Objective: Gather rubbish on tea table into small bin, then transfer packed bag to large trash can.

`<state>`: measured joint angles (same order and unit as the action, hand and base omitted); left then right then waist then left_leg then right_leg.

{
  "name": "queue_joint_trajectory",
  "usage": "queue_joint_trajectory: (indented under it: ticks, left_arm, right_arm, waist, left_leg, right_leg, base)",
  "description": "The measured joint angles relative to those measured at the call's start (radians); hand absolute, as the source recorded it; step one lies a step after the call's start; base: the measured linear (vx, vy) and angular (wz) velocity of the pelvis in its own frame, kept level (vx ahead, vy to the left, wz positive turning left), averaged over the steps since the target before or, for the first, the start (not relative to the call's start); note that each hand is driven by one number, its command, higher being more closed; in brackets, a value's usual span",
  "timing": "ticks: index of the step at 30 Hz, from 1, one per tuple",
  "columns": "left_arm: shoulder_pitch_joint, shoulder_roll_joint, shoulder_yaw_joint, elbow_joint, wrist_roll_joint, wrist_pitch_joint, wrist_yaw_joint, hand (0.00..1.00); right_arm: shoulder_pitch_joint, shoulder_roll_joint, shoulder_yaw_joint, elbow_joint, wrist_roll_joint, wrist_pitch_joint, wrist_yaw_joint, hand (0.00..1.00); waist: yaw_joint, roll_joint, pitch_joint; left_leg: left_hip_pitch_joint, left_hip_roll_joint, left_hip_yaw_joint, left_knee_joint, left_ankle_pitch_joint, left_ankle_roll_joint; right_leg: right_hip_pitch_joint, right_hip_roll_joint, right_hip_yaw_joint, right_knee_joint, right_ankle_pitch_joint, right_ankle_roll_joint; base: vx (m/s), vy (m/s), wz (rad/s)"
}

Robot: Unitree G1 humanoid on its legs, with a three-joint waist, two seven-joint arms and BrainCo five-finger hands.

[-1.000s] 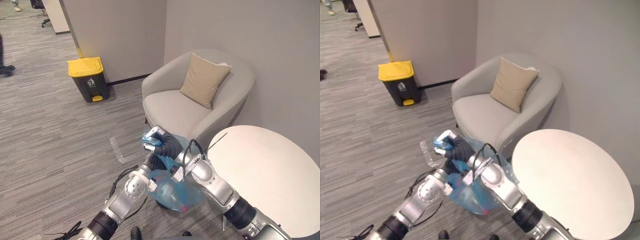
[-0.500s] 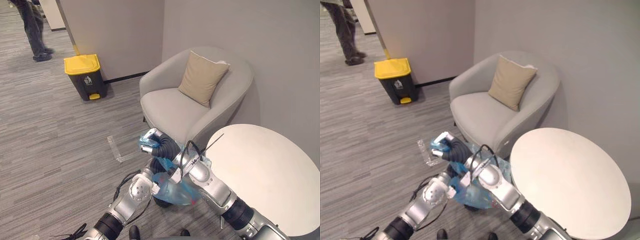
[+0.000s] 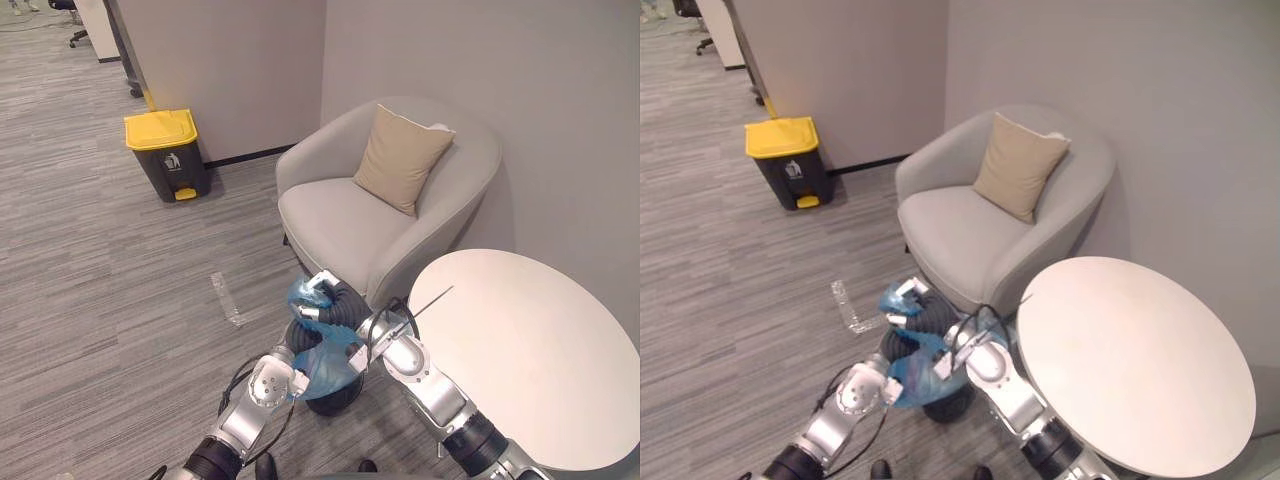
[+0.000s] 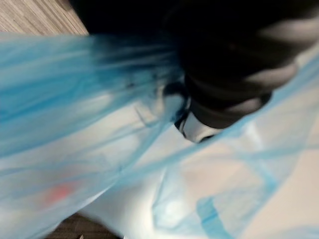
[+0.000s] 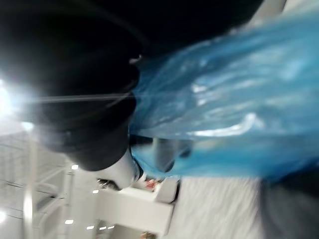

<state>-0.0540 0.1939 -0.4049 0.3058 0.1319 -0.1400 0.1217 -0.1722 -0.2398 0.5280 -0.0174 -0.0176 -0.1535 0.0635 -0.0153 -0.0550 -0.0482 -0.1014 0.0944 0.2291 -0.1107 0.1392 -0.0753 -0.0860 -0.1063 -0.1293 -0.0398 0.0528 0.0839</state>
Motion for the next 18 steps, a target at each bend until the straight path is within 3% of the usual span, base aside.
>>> queue_joint_trajectory:
  ticks: [9, 14, 18]
  left_arm:
    - [0.05, -0.005, 0.092, -0.002, -0.046, 0.001, 0.002, 1.0]
    - [0.099, -0.015, 0.147, -0.049, -0.056, 0.002, 0.005, 1.0]
    - [0.138, -0.025, 0.199, -0.067, -0.065, 0.003, 0.008, 1.0]
  right_arm:
    - [0.044, -0.046, -0.164, -0.007, -0.301, -0.01, -0.139, 0.0]
    - [0.125, -0.023, -0.266, -0.057, -0.338, -0.013, -0.201, 0.0]
    - [0.205, 0.045, -0.361, -0.051, -0.335, -0.013, -0.23, 0.0]
  waist:
    - [0.0, -0.014, 0.0]
    - [-0.002, -0.013, 0.0]
    - [-0.003, -0.013, 0.0]
  left_leg:
    - [-0.001, 0.0, -0.003, 0.0, 0.0, 0.0]
    - [-0.001, -0.007, -0.004, 0.0, -0.002, -0.001]
    - [0.0, -0.002, -0.005, 0.0, -0.006, -0.006]
  right_leg:
    - [0.001, 0.0, -0.002, -0.001, 0.0, 0.0]
    - [0.0, 0.002, -0.005, 0.002, -0.009, 0.0]
    - [0.001, 0.0, -0.005, 0.002, -0.013, -0.002]
  base:
    - [0.0, 0.0, 0.0]
    - [0.0, 0.0, 0.0]
    - [0.0, 0.0, 0.0]
